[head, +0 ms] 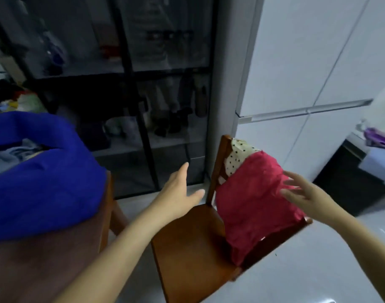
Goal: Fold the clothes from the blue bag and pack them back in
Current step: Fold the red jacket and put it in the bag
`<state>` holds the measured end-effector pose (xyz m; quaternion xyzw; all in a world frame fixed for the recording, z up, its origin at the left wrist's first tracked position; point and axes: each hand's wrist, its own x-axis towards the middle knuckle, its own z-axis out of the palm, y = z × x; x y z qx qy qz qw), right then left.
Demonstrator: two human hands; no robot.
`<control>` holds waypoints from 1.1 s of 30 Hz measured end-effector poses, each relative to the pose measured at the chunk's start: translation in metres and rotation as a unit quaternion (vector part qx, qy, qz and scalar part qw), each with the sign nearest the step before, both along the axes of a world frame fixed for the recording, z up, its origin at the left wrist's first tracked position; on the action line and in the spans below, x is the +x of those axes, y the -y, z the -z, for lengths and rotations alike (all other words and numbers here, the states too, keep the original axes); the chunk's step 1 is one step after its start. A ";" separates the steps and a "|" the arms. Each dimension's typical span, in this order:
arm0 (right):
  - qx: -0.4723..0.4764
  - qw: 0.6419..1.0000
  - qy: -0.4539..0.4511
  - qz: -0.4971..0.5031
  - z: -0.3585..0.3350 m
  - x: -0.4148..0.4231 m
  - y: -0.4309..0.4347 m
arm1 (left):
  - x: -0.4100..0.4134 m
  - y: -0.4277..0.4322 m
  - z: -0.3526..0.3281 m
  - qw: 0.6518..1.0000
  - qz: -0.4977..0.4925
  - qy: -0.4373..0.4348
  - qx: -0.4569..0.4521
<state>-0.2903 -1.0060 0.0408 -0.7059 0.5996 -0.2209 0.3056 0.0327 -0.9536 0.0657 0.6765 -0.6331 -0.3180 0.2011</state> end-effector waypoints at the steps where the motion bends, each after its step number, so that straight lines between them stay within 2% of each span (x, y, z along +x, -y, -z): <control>1: 0.006 1.000 -0.004 0.024 0.003 -0.015 0.005 | -0.016 0.011 0.002 1.000 0.008 -0.005 0.005; 7: 0.028 0.994 -0.013 0.108 0.037 -0.088 0.055 | -0.107 0.080 0.026 0.998 0.048 -0.008 0.025; 12: 0.105 0.988 -0.030 0.110 0.079 -0.120 0.094 | -0.181 0.128 0.055 0.997 0.071 -0.004 0.027; 14: 0.187 0.973 0.008 0.134 0.100 -0.121 0.103 | -0.208 0.135 0.068 0.996 0.088 0.010 0.012; 16: 0.340 0.918 0.086 0.185 0.121 -0.116 0.106 | -0.234 0.132 0.081 0.992 0.117 0.037 0.006; 19: 0.529 0.796 0.238 0.172 0.141 -0.101 0.103 | -0.262 0.127 0.095 0.986 0.141 0.089 0.033; 21: 0.534 0.724 0.391 0.196 0.148 -0.090 0.113 | -0.266 0.126 0.100 0.983 0.141 0.112 0.039; 23: 0.483 0.684 0.478 0.265 0.155 -0.079 0.131 | -0.263 0.126 0.100 0.983 0.142 0.108 0.044; 25: 0.422 0.691 0.478 0.340 0.157 -0.072 0.149 | -0.258 0.126 0.098 0.984 0.146 0.093 0.048; 27: 0.310 0.719 0.476 0.400 0.150 -0.074 0.163 | -0.252 0.124 0.094 0.987 0.135 0.071 0.050; 28: 0.242 0.745 0.471 0.406 0.139 -0.077 0.166 | -0.249 0.123 0.091 0.990 0.122 0.056 0.051; 29: 0.173 0.788 0.440 0.395 0.127 -0.080 0.168 | -0.247 0.123 0.088 0.992 0.107 0.038 0.047; 31: 0.034 0.880 0.368 0.298 0.095 -0.083 0.163 | -0.245 0.122 0.080 0.997 0.069 0.000 0.029; 33: -0.064 0.922 0.344 0.168 0.067 -0.079 0.152 | -0.244 0.126 0.067 0.997 0.014 -0.072 -0.003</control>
